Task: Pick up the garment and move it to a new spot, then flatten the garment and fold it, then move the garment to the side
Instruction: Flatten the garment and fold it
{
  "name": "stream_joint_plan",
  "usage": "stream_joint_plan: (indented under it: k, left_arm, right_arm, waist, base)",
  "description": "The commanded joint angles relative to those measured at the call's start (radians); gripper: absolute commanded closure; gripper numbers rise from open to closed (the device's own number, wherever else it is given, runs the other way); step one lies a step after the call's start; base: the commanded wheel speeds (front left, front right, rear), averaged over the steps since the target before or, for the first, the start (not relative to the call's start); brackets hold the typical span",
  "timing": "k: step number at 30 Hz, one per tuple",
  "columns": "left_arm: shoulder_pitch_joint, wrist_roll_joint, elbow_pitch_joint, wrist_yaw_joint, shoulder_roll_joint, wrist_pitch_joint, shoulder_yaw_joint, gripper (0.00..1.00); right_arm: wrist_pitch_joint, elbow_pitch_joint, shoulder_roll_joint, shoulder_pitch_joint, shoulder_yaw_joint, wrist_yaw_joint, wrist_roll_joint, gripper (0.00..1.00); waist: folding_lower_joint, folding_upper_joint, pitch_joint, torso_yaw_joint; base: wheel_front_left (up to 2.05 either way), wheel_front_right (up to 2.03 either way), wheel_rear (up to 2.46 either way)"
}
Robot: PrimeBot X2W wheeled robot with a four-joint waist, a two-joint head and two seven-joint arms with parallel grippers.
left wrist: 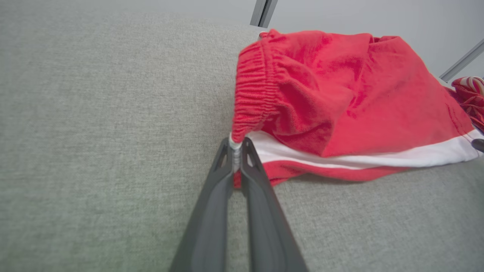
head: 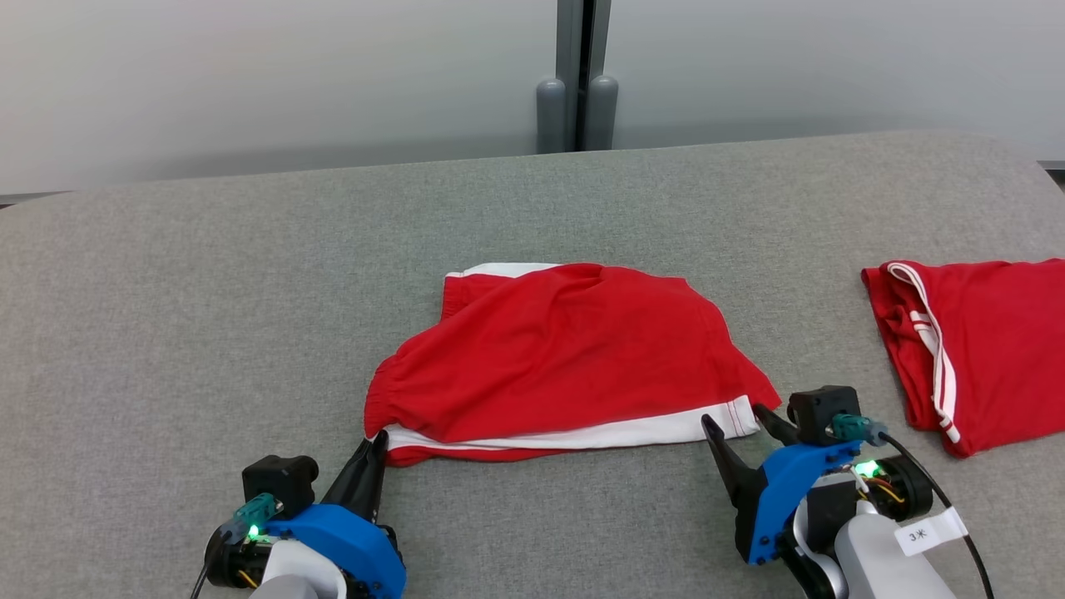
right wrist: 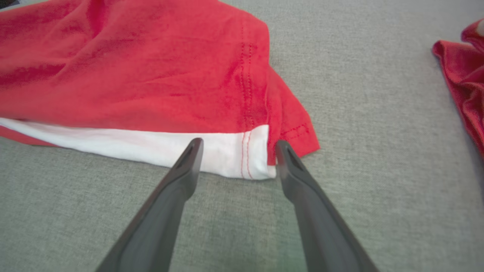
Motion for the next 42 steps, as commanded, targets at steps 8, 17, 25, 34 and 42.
stream_joint_plan:
  k: [8, 17, 25, 34, 42]
  left_arm:
    - [-0.027, -0.022, 0.006, -0.001, 0.005, -0.012, -0.015, 1.0]
    - [-0.034, -0.042, 0.005, -0.002, 0.008, -0.016, -0.027, 1.0]
    - [-0.034, -0.055, -0.196, -0.002, 0.024, -0.022, 0.045, 1.0]
    - [0.019, -0.148, -0.597, 0.001, 0.054, 0.032, 0.14, 1.0]
    - [-0.133, -0.322, -0.82, 0.018, 0.146, 0.254, 0.205, 1.0]
  right_arm:
    - [-0.031, 0.106, -0.003, -0.064, 0.029, 0.001, -0.006, 0.05]
    - [-0.07, 0.158, -0.003, -0.105, 0.056, 0.0, 0.041, 1.0]
    - [-0.116, 0.007, -0.003, -0.121, 0.036, 0.001, 0.13, 1.0]
    - [0.006, -0.452, -0.017, -0.057, -0.047, 0.001, 0.16, 1.0]
    - [0.18, -0.652, -0.075, -0.269, -0.034, 0.001, 0.215, 1.0]
  waist:
    - [0.0, -0.0001, 0.003, 0.007]
    - [0.0, -0.0001, 0.002, 0.01]
    - [0.0, -0.0001, -0.007, 0.008]
    - [0.0, -0.0001, -0.007, 0.0]
    - [0.0, -0.0001, 0.102, -0.036]
  base:
    - [0.0, 0.0, 0.0]
    - [0.0, 0.0, 0.0]
    - [0.0, 0.0, 0.0]
    - [0.0, 0.0, 0.0]
    - [0.0, 0.0, 0.0]
